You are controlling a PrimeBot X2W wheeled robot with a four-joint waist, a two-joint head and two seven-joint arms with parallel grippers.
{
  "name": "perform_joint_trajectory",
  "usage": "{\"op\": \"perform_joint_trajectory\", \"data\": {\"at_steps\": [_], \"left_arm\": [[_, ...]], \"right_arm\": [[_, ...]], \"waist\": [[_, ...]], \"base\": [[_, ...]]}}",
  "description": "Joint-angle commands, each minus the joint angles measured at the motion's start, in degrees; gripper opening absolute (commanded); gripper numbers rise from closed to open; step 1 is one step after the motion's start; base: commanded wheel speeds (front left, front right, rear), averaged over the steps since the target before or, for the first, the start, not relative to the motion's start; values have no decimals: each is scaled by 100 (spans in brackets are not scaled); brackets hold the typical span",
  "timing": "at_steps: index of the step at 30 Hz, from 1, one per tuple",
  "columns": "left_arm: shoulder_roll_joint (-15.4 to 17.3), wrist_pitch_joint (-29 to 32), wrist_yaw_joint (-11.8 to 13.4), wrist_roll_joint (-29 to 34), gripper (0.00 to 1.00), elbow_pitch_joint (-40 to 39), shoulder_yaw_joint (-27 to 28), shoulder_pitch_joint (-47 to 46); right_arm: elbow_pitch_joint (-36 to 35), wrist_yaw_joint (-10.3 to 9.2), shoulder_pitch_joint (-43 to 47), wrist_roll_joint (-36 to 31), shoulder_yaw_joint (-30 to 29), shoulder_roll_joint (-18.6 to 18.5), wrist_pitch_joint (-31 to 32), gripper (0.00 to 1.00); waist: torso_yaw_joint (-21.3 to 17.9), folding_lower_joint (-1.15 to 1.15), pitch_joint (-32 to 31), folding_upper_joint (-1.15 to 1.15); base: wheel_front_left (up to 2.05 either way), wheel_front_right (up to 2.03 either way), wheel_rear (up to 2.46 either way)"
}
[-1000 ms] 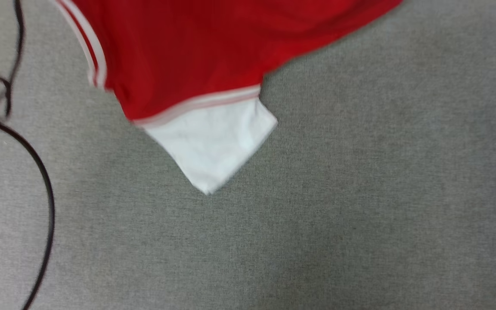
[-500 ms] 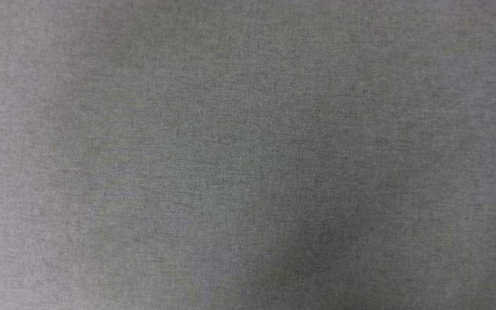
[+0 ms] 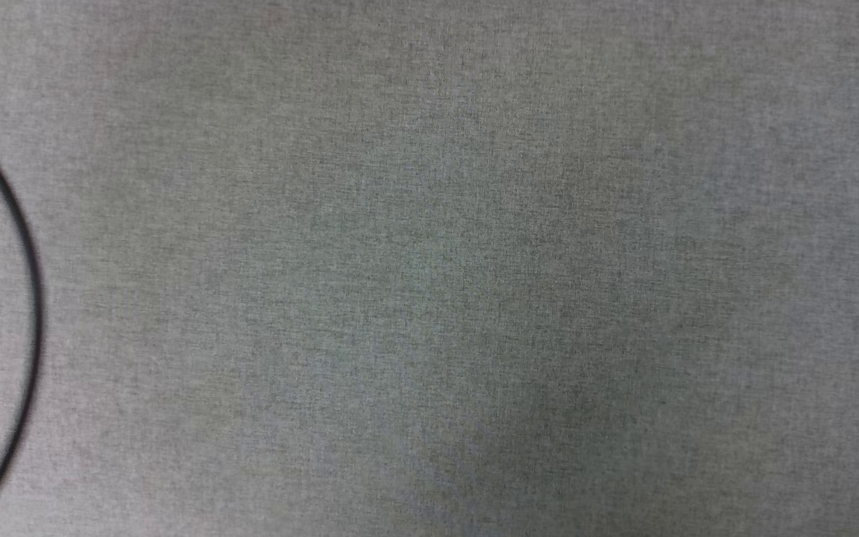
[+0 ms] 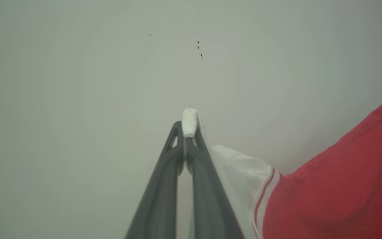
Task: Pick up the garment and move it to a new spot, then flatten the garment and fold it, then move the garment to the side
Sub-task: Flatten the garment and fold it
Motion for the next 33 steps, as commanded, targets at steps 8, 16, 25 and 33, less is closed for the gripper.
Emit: {"op": "perform_joint_trajectory", "data": {"at_steps": [8,16,25,33], "left_arm": [[8,-443,-2,-296,0,84,-115,1604],[63,-543,116,-512,0,-359,-60,3297],[149,-567,575,-716,0,-1439,27,5612],[160,-385,910,-1014,0,-2188,-20,7208]], "right_arm": [[158,-6,1344,706,685,-134,-459,0],[-290,-6,2671,1197,1052,-409,-678,0],[-1108,-6,4471,1519,1065,-767,-762,0],[-1550,-6,5802,1518,871,-998,-653,0]], "waist": [[-5,-1,-252,0],[-20,-1,-646,0],[-59,-1,-1263,0],[-31,-1,-1778,0]], "base": [[0,0,0],[0,0,0],[0,0,0],[0,0,0]]}}
